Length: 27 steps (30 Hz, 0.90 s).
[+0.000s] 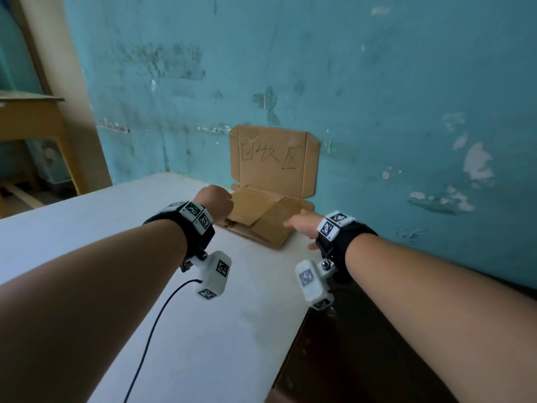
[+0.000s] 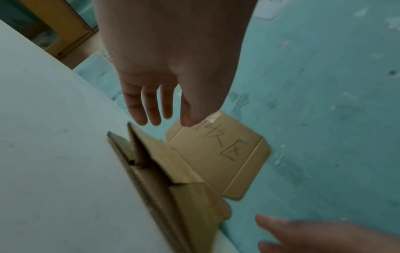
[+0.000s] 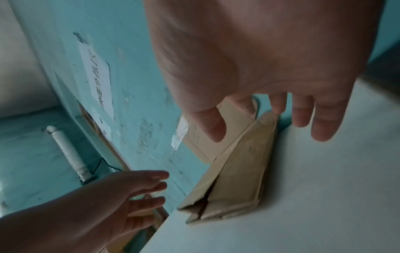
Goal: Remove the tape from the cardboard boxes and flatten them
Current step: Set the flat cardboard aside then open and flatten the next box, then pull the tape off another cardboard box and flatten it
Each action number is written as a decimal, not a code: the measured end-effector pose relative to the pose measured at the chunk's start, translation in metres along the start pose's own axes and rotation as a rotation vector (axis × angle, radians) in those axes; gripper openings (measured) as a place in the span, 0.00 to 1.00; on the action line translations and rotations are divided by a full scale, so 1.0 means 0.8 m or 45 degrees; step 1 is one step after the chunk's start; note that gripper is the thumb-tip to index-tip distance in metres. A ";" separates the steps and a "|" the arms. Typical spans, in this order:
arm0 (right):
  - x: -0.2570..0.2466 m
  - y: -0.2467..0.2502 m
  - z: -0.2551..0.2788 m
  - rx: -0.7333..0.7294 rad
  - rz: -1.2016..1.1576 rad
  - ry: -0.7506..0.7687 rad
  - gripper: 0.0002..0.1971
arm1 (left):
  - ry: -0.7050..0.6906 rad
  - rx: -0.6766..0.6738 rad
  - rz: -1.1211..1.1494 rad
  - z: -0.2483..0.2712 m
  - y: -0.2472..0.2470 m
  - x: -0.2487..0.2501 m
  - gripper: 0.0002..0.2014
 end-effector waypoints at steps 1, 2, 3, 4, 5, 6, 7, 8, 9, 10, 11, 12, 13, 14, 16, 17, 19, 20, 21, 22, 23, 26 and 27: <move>0.007 0.010 0.003 0.004 0.000 0.016 0.27 | -0.026 0.003 0.022 0.010 0.009 0.010 0.17; 0.017 0.025 0.009 0.047 -0.050 0.025 0.26 | -0.026 -0.001 0.010 0.022 0.016 0.020 0.17; 0.028 0.040 0.014 0.085 -0.011 0.042 0.26 | -0.038 0.004 -0.026 0.031 0.018 0.028 0.16; 0.038 0.056 0.030 0.121 0.001 0.017 0.26 | -0.061 0.015 -0.022 0.045 0.021 0.039 0.16; 0.050 0.072 0.042 0.154 0.014 -0.020 0.27 | -0.117 0.027 -0.046 0.057 0.021 0.052 0.16; 0.063 0.089 0.055 0.221 -0.003 -0.043 0.27 | -0.175 0.012 -0.137 0.072 0.014 0.067 0.15; 0.080 0.107 0.065 0.273 -0.023 -0.066 0.26 | -0.199 0.007 -0.132 0.085 0.007 0.078 0.14; 0.097 0.121 0.083 0.303 -0.074 -0.088 0.24 | -0.259 -0.032 -0.138 0.104 -0.002 0.094 0.13; 0.120 0.135 0.099 0.341 -0.137 -0.112 0.21 | -0.263 -0.061 -0.062 0.125 -0.010 0.107 0.13; 0.146 0.150 0.118 0.387 -0.183 -0.140 0.19 | -0.244 -0.091 0.046 0.146 -0.024 0.121 0.14; 0.171 0.163 0.136 0.416 -0.219 -0.182 0.16 | -0.242 -0.140 0.184 0.167 -0.040 0.132 0.14; 0.198 0.173 0.156 0.434 -0.256 -0.232 0.13 | -0.212 -0.235 0.302 0.188 -0.056 0.145 0.13; 0.225 0.185 0.177 0.463 -0.305 -0.265 0.11 | -0.258 -0.250 0.342 0.213 -0.070 0.162 0.12; 0.252 0.199 0.199 0.500 -0.346 -0.300 0.10 | -0.274 -0.292 0.367 0.237 -0.089 0.179 0.11; 0.300 0.226 0.237 0.565 -0.397 -0.358 0.05 | -0.304 -0.369 0.397 0.279 -0.119 0.210 0.10; 0.322 0.243 0.260 0.613 -0.408 -0.377 0.03 | -0.329 -0.410 0.404 0.300 -0.131 0.229 0.10; 0.363 0.275 0.292 0.704 -0.422 -0.412 0.08 | -0.368 -0.463 0.451 0.331 -0.145 0.265 0.11; 0.383 0.291 0.308 0.746 -0.433 -0.430 0.10 | -0.396 -0.476 0.467 0.343 -0.150 0.285 0.12; 0.402 0.305 0.320 0.789 -0.454 -0.433 0.11 | -0.419 -0.480 0.473 0.354 -0.150 0.303 0.12; 0.416 0.317 0.328 0.832 -0.469 -0.433 0.12 | -0.430 -0.487 0.478 0.362 -0.150 0.316 0.12; 0.429 0.327 0.337 0.869 -0.490 -0.425 0.12 | -0.452 -0.488 0.494 0.367 -0.150 0.331 0.11; 0.456 0.349 0.354 0.912 -0.516 -0.400 0.10 | -0.470 -0.485 0.563 0.381 -0.149 0.376 0.10; 0.461 0.356 0.356 0.913 -0.512 -0.380 0.09 | -0.473 -0.488 0.573 0.384 -0.151 0.388 0.10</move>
Point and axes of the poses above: each hand's wrist, its own z-axis away from the middle knuckle, its own y-axis out of the back of the hand, x = y × z, the point moved 8 cm from there along -z, towards the middle knuckle, and after that the axes turned 3 degrees about -z, right-handed, at the moved point
